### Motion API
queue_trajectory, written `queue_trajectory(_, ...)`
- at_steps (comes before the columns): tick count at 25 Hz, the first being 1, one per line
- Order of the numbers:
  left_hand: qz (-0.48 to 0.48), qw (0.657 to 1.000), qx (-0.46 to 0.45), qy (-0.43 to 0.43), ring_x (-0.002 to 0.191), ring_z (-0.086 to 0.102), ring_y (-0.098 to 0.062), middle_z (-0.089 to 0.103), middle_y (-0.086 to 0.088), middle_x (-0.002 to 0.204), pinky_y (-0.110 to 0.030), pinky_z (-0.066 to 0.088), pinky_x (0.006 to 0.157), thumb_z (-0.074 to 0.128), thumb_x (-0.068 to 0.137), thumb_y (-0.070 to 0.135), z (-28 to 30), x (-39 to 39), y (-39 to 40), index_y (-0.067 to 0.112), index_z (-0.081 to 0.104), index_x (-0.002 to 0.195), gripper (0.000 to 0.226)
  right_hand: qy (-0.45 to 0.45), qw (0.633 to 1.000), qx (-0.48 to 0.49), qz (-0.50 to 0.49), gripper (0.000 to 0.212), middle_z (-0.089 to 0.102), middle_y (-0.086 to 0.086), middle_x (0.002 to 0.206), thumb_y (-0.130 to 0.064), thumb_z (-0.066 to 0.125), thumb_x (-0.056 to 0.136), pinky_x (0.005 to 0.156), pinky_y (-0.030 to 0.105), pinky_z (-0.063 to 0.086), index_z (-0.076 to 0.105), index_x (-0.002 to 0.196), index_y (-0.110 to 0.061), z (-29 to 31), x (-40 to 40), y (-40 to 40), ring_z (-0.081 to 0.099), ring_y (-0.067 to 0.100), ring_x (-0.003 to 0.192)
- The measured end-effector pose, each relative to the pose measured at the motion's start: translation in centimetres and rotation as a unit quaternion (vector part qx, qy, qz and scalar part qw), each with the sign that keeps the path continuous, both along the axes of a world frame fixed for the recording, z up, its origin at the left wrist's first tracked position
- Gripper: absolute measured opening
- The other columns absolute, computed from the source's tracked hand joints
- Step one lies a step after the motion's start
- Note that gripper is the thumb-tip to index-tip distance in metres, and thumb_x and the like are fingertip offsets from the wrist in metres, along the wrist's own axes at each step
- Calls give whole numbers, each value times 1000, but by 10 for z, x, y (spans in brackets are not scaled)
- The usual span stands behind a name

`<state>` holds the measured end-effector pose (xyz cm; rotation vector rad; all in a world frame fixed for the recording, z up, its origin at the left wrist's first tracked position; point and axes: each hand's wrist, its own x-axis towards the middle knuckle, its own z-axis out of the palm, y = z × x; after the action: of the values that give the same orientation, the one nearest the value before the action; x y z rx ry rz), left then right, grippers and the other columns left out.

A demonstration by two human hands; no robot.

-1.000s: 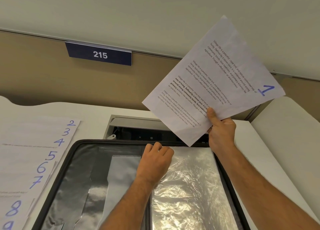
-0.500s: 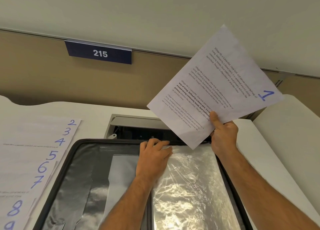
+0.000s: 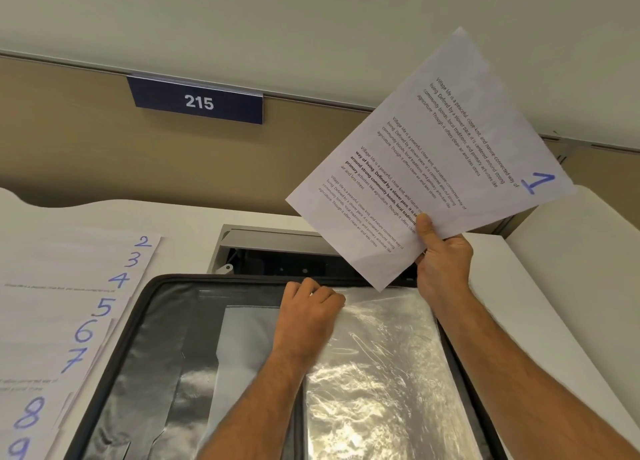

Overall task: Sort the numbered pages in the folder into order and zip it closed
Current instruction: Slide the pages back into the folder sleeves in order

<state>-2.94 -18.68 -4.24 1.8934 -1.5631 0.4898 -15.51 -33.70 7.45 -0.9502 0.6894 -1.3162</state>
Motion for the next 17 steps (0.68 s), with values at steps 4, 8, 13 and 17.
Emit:
queue_trajectory(4, -13, 1000, -6, -16, 77, 59, -16, 73, 13, 87, -33, 40, 73, 88, 62, 4, 1, -1, 1, 24, 75, 103, 47, -2, 1000, -10, 4, 31, 75, -1, 113, -13, 73, 81, 89, 27, 56, 69, 111, -18, 0, 0, -1, 69, 19, 111)
queue_trajectory(8, -17, 1000, -1, -23, 82, 62, -15, 75, 12, 92, -34, 43, 77, 86, 68, 11, 3, -2, 1, 24, 74, 101, 37, 5, 1000, -14, 1, 29, 74, 1, 115, -11, 73, 82, 95, 31, 55, 70, 110, -17, -2, 1, -3, 69, 21, 112)
queue_trajectory(13, -34, 999, 12, -34, 83, 59, -17, 74, 12, 90, -35, 44, 78, 77, 79, 19, 1, -3, 0, 25, 70, 85, 11, 34, 999, -25, 24, 27, 75, 0, 113, -10, 71, 85, 94, 34, 56, 70, 111, -17, -3, 1, -5, 68, 22, 113)
queue_trajectory(17, -32, 999, 15, -20, 81, 59, -17, 71, 12, 78, -35, 44, 78, 74, 80, 18, 2, -4, 0, 25, 67, 87, 13, 83, 994, -37, 55, 39, 75, 1, 114, -24, 80, 74, 95, 40, 57, 70, 111, -19, -9, -3, -2, 70, 22, 110)
